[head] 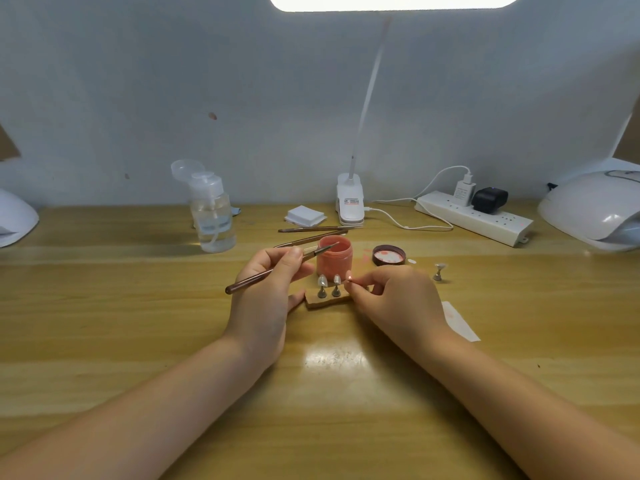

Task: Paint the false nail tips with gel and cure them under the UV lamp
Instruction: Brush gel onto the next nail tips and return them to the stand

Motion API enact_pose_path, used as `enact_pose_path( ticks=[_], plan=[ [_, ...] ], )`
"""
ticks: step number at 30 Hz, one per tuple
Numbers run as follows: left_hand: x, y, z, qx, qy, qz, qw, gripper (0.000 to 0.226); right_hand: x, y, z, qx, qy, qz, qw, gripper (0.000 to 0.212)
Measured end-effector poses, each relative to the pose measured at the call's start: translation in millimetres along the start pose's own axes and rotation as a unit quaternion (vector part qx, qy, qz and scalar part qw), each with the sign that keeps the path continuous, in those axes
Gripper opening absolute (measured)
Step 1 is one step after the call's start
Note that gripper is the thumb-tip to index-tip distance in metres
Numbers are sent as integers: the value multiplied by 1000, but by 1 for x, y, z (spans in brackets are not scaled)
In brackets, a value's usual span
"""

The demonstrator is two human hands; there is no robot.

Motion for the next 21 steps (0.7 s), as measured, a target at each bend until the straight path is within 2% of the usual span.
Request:
enact_pose_path(
  ticks=[6,14,21],
  plan=[
    [1,2,3,11,2,-16,1000,11,2,-4,3,-36,-18,125,991,32],
    [3,6,11,26,8,-33,999,11,-2,-10,11,-73,3,188,979,39],
    [7,8,17,26,0,-23,999,10,-1,-11,9,-97,-19,251,963,38]
  ],
)
Point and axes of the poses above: each hand's wrist, its own z-axis away from the middle knuckle, its own x-axis out of the palm, y = z × x, the point moved 4 cm from there along -z, towards the middle knuckle, and after that the axes turned 6 degrees about x, right-handed, at the moved point
